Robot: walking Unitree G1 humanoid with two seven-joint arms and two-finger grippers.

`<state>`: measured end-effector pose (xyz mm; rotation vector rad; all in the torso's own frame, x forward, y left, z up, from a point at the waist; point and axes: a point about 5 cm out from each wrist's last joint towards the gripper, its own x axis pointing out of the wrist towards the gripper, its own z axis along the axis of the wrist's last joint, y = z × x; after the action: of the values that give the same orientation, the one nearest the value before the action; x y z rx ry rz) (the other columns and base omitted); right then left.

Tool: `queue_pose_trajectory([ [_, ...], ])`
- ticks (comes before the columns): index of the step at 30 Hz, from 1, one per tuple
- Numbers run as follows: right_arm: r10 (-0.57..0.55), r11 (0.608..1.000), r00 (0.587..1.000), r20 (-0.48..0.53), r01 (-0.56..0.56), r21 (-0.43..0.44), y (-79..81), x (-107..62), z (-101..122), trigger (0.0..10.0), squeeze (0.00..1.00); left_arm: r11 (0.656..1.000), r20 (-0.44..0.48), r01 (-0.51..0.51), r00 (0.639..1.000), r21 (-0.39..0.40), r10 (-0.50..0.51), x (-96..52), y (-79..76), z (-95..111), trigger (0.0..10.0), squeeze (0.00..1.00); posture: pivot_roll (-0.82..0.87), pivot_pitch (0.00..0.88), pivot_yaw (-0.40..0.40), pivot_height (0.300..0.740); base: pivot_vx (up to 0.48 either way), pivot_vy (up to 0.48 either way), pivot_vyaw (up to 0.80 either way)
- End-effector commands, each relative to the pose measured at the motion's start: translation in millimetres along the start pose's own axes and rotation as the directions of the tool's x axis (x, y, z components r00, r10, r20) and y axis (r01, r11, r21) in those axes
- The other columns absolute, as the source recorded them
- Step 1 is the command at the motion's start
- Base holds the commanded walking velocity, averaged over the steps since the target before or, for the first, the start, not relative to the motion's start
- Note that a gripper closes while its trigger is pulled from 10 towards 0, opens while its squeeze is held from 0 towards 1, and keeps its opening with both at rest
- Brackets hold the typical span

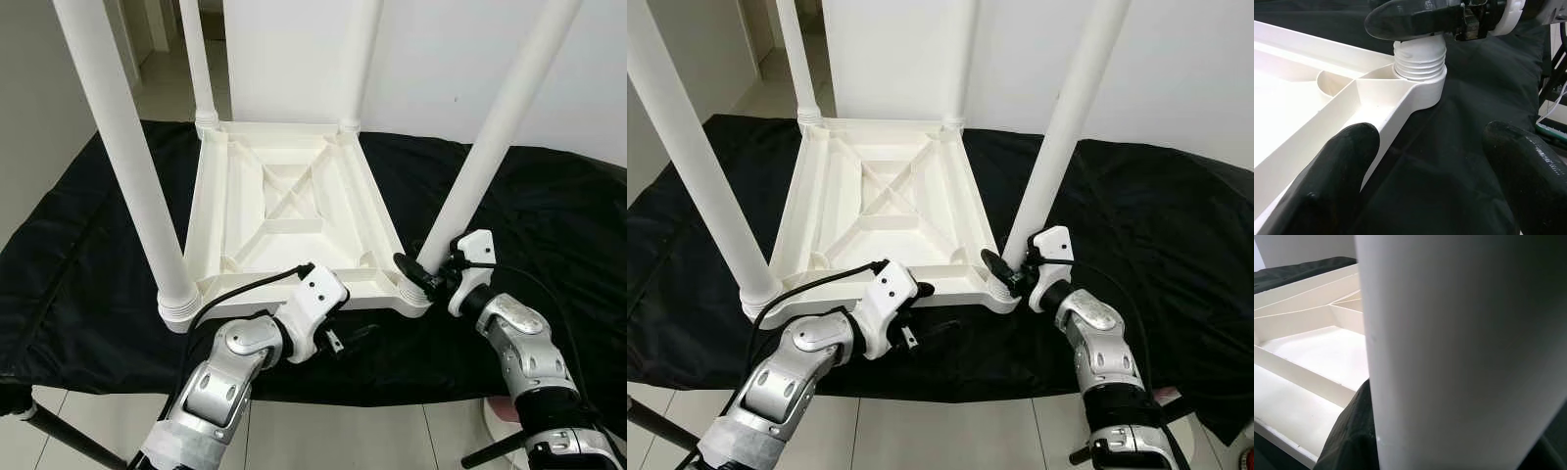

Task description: Building children table

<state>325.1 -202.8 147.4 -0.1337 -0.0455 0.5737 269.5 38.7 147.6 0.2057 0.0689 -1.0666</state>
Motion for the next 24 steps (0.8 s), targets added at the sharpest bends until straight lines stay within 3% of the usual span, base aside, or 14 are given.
queue_pose_trajectory([
  [1, 0.017, 1.0, 0.997, -0.078, -0.016, 0.013, 4.3, -1.1, -14.7, 0.0, 0.0, 0.994, -0.008, -0.106, 0.994, -0.002, 0.106, 1.1, 6.0, 0.1, 10.0, 0.0, 0.06, 0.067, -0.052, 0.74, 0.0, 0.0, 0.0],
  [2, 0.017, 1.0, 0.997, -0.078, -0.016, 0.013, 4.3, -1.1, -14.7, 0.0, 0.0, 0.994, -0.008, -0.106, 0.994, -0.002, 0.106, 1.1, 6.0, 0.1, 10.0, 0.0, 0.06, 0.067, -0.052, 0.74, 0.0, 0.0, 0.0],
  [3, 0.0, 1.0, 0.997, -0.077, 0.001, 0.015, 3.7, -1.5, -15.3, 2.7, 0.0, 0.994, -0.006, -0.108, 0.994, -0.003, 0.108, 1.4, 6.2, 0.6, 10.0, 0.0, 0.06, 0.068, -0.052, 0.74, 0.0, 0.0, 0.0],
  [4, 0.0, 1.0, 0.997, -0.077, 0.001, 0.015, 3.7, -1.5, -15.3, 2.7, 0.0, 0.994, -0.006, -0.108, 0.994, -0.003, 0.108, 1.4, 6.2, 0.6, 10.0, 0.0, 0.06, 0.068, -0.052, 0.74, 0.0, 0.0, 0.0],
  [5, -0.024, 0.999, 0.997, -0.071, 0.027, 0.041, 4.6, -1.3, -16.5, 10.0, 0.0, 0.994, -0.003, -0.113, 0.994, -0.004, 0.113, 2.1, 6.9, 1.3, 10.0, 0.0, 0.06, 0.07, -0.052, 0.74, 0.0, 0.0, 0.0],
  [15, -0.132, 0.988, 0.989, -0.069, 0.136, 0.066, 9.1, 2.1, -23.7, 10.0, 0.0, 0.992, 0.003, -0.123, 0.992, -0.005, 0.123, 4.1, 7.8, 2.4, 10.0, 0.0, 0.05, 0.075, -0.047, 0.74, 0.0, 0.0, 0.0],
  [22, -0.36, 0.921, 0.93, -0.068, 0.366, 0.133, 21.8, 5.4, -27.7, 10.0, 0.0, 0.985, -0.004, -0.172, 0.985, -0.007, 0.172, 3.3, 13.6, 0.4, 10.0, 0.0, 0.05, 0.078, -0.05, 0.74, 0.0, 0.0, 0.0],
  [24, -0.441, 0.881, 0.894, -0.081, 0.449, 0.152, 26.6, 7.1, -27.1, 10.0, 0.0, 0.984, -0.005, -0.177, 0.984, -0.005, 0.177, 3.4, 14.3, 0.2, 10.0, 0.0, 0.05, 0.075, -0.049, 0.74, 0.0, 0.0, 0.0],
])
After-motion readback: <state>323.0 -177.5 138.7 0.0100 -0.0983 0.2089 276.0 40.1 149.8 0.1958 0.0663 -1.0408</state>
